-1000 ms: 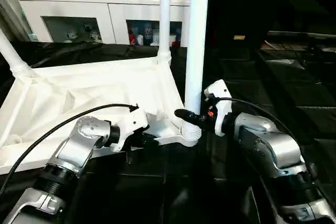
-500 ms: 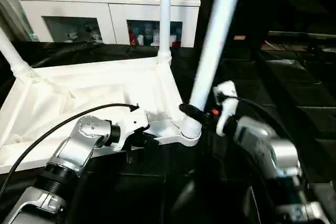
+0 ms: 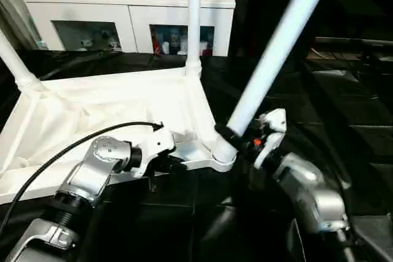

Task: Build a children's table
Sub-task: Insert table leg to table base, then rotate leg to tighten

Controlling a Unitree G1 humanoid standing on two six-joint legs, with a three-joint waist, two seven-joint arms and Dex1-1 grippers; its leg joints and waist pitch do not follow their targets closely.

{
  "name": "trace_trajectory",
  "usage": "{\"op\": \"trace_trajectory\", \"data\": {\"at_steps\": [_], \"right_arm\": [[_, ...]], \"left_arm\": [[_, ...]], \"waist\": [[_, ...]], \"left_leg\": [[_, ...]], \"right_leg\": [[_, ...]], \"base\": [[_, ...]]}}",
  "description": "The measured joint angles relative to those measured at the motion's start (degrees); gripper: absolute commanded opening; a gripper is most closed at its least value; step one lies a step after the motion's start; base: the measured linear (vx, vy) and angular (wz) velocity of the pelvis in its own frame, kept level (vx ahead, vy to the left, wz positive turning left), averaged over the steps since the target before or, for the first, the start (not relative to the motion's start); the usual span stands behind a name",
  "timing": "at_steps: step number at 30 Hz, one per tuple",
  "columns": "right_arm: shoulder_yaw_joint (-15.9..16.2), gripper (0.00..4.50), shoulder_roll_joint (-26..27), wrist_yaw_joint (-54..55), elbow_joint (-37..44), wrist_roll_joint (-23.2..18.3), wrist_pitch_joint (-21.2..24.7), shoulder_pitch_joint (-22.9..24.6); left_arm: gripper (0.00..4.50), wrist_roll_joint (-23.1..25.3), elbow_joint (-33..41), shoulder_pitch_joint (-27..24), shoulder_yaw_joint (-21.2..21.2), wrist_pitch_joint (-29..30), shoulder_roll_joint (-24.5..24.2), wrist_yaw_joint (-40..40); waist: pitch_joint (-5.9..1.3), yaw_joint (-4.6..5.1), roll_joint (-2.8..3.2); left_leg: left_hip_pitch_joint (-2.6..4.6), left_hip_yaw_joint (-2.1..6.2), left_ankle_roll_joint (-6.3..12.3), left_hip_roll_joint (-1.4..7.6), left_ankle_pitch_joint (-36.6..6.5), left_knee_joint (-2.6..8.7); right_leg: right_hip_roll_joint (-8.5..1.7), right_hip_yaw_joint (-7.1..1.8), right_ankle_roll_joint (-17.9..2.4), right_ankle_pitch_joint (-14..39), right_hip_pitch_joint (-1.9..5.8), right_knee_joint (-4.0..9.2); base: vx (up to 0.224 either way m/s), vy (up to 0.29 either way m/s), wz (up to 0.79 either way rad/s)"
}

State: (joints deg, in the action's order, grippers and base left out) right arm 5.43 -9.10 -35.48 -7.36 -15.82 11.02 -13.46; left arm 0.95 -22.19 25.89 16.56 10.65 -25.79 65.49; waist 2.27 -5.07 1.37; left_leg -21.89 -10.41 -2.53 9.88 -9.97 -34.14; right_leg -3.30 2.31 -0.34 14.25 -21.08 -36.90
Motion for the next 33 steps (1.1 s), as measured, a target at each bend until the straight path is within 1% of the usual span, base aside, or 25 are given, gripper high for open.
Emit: {"op": "trace_trajectory", "data": {"at_steps": [5, 9, 13, 16, 18, 23, 26, 30, 33], "right_arm": [[2.31, 1.85, -0.71, 0.09, 0.85, 2.94, -0.59, -0.27], [2.96, 1.85, -0.69, 0.29, 0.63, 3.78, -1.32, -0.46], [3.41, 1.85, -0.49, 0.31, -0.97, 4.27, -1.45, -1.89], [3.56, 1.85, -0.16, 0.29, -2.63, 4.47, -3.01, -2.40], [3.58, 1.85, -0.04, 0.26, -3.26, 4.49, -4.25, -2.31], [2.27, 1.85, 1.46, 0.43, -5.06, 4.24, -9.41, -0.88], [1.52, 1.85, 2.14, 0.51, -5.73, 3.54, -11.40, -0.10], [0.71, 1.85, 2.47, 0.26, -6.69, 1.86, -11.55, -0.05], [0.15, 1.85, 2.50, -0.01, -6.95, 1.06, -9.25, -0.49]], "left_arm": [[0.00, 0.00, -0.37, 0.09, 0.00, -0.26, -0.03, 0.00], [0.00, -0.01, -0.47, 0.09, -0.01, -0.37, -0.12, 0.00], [0.00, 0.01, -0.63, 0.08, -0.15, -0.43, -0.30, -0.13], [0.00, 0.14, -0.63, 0.08, -0.15, -0.43, -0.35, -0.47], [0.00, 0.18, -0.61, 0.08, -0.15, -0.42, -0.34, -0.52], [0.00, 0.34, -0.47, 0.07, -0.12, -0.51, -0.27, -0.53], [0.00, 0.35, -0.43, 0.07, -0.13, -0.57, -0.28, -0.58], [0.00, 0.37, -0.49, 0.07, -0.18, -0.63, -0.30, -0.83], [0.00, 0.38, -0.65, 0.07, -0.21, -0.67, -0.35, -0.86]], "waist": [[0.00, 0.02, -0.01], [-0.01, 0.02, -0.09], [0.00, 0.07, -0.19], [0.02, 0.11, -0.50], [0.06, 0.09, -0.58], [0.05, 0.03, -0.64], [0.04, 0.04, -0.64], [0.04, 0.05, -0.64], [0.03, 0.06, -0.63]], "left_leg": [[0.09, 0.00, 0.00, 0.00, 0.00, 0.06], [0.16, 0.00, -0.01, -0.01, 0.00, 0.28], [0.23, 0.00, -0.01, -0.01, 0.00, 0.33], [0.39, -0.01, -0.01, -0.01, 0.00, 0.42], [0.47, -0.01, -0.01, -0.02, 0.00, 0.53], [0.54, -0.05, -0.02, -0.03, 0.00, 0.92], [0.58, -0.14, -0.02, -0.03, 0.00, 1.00], [0.62, -0.15, -0.02, -0.03, 0.00, 1.03], [0.70, -0.16, -0.02, -0.03, 0.00, 1.08]], "right_leg": [[0.00, 0.00, 0.03, 0.02, 0.03, 0.02], [0.00, 0.02, 0.03, 0.01, 0.03, 0.16], [0.00, 0.02, 0.32, 0.18, 0.04, 0.18], [0.00, 0.00, 0.33, 0.19, 0.10, 0.23], [-0.01, 0.01, 0.34, 0.20, 0.13, 0.32], [-0.01, 0.03, 0.33, 0.18, 0.15, 0.70], [-0.02, 0.00, 0.31, 0.10, 0.15, 0.75], [-0.02, 0.00, 0.30, 0.07, 0.15, 0.76], [-0.02, -0.01, 0.30, 0.07, 0.20, 0.76]], "base": [[0.000, 0.000, 0.00], [0.000, 0.000, 0.00], [0.000, 0.000, 0.00], [0.000, 0.000, 0.00], [0.000, 0.000, 0.00], [0.000, 0.000, 0.00], [0.000, 0.000, 0.00], [0.000, 0.000, 0.00], [0.000, 0.000, 0.00]]}}
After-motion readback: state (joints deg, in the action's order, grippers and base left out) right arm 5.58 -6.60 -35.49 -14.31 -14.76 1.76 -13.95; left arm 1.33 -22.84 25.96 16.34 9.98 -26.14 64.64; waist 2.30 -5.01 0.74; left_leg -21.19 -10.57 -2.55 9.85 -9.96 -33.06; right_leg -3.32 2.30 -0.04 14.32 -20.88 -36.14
